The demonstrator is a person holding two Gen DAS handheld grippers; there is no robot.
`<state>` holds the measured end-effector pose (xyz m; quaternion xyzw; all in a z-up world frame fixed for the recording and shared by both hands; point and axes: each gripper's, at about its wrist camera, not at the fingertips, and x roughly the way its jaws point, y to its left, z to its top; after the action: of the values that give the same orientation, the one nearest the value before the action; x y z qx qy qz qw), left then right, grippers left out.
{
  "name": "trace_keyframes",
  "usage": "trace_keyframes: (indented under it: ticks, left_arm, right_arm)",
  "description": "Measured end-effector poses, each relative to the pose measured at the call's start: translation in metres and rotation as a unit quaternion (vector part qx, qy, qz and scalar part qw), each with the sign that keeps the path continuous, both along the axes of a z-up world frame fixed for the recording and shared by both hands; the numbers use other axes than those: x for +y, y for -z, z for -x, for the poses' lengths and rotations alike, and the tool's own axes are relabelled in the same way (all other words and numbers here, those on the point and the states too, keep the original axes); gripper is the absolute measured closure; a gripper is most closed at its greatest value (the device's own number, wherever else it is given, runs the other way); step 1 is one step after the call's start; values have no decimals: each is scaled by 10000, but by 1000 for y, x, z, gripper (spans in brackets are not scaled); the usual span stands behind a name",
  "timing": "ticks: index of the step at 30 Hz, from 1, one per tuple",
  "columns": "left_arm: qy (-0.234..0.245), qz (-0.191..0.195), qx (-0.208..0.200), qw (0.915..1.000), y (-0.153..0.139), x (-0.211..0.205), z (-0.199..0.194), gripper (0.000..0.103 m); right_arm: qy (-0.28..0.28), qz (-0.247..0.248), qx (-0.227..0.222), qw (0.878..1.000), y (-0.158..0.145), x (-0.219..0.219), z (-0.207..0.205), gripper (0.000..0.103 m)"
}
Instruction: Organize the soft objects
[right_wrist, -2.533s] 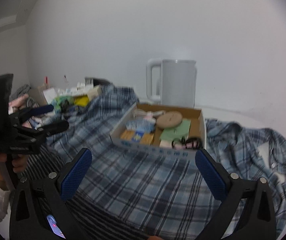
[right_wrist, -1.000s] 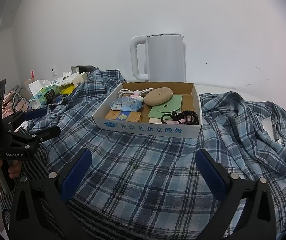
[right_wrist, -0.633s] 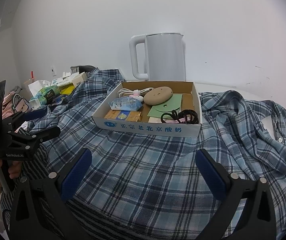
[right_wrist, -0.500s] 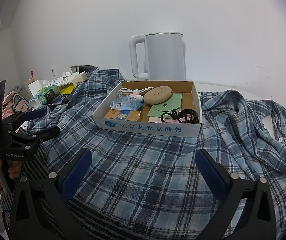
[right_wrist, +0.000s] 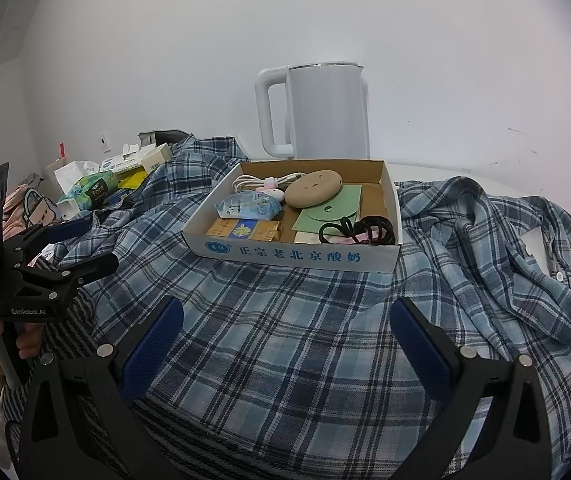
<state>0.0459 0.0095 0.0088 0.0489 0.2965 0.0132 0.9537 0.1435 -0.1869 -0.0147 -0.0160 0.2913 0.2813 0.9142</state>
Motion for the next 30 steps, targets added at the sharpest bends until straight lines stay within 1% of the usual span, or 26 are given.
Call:
trace_keyframes:
  ticks: [30]
  left_arm:
    - [6,8,73,10000,4,0,-2,0]
  right_arm:
    - [8,13,41,10000,2,0,-1,0]
